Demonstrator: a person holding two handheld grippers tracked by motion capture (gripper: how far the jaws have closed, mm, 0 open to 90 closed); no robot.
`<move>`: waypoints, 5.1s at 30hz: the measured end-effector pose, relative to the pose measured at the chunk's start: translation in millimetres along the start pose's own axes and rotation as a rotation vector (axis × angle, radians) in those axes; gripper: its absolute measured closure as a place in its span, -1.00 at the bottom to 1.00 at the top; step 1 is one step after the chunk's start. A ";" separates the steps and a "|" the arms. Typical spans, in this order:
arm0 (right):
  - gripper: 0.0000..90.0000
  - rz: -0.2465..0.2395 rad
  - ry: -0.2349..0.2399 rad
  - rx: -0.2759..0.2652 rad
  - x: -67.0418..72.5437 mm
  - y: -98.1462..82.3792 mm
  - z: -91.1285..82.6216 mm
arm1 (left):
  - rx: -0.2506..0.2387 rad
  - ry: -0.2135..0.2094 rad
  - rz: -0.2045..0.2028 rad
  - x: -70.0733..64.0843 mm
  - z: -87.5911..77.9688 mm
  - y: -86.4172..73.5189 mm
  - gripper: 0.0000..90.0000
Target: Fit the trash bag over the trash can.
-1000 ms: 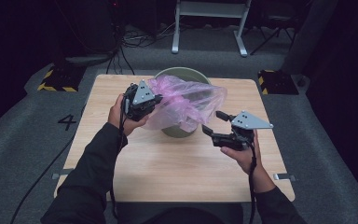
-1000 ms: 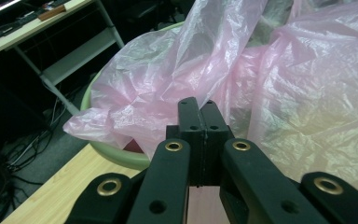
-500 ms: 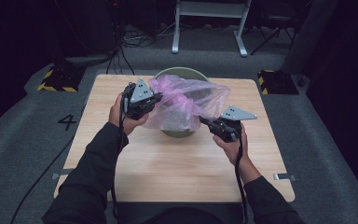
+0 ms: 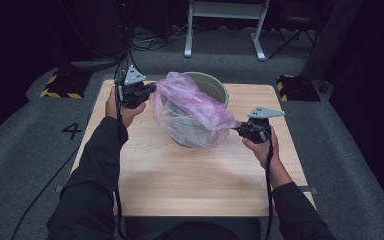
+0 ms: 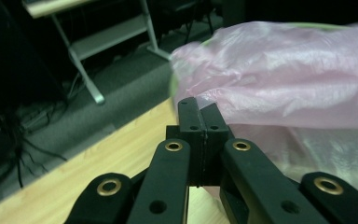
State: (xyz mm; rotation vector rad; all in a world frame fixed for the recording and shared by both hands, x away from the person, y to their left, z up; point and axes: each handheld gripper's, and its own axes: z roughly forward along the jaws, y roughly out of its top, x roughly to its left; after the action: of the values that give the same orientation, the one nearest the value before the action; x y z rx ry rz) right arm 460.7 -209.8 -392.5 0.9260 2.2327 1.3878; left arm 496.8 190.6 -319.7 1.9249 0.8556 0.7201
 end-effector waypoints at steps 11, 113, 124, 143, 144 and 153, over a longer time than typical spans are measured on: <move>-0.53 -0.194 -0.090 -0.194 31.5 22.0 -31.4 | 0.005 0.004 0.019 -7.9 7.9 -6.5 0.99; 0.98 0.175 0.056 -0.133 -62.8 7.9 17.6 | -0.014 -0.091 -0.098 2.1 5.2 -83.5 -0.31; -0.09 0.048 -0.069 -0.116 -63.7 19.8 1.8 | -0.104 -0.152 0.007 -23.9 -41.0 -79.8 -0.52; -0.50 -0.122 0.009 -0.139 -43.1 40.0 -23.7 | -0.076 -0.172 0.165 -89.8 -26.2 -71.0 -0.10; -0.51 -0.122 0.007 -0.141 -42.2 41.7 -24.2 | -0.072 -0.170 0.159 -89.3 -24.4 -71.9 -0.02; -0.31 -0.178 0.017 -0.150 -30.9 69.5 -18.6 | -0.040 -0.174 0.179 -88.7 -12.6 -73.2 0.59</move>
State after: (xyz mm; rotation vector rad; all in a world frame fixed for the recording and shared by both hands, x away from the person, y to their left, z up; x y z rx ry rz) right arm 495.8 -222.0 -323.6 0.6509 2.1304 1.4613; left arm 414.2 153.7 -391.8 2.0119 0.5628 0.6580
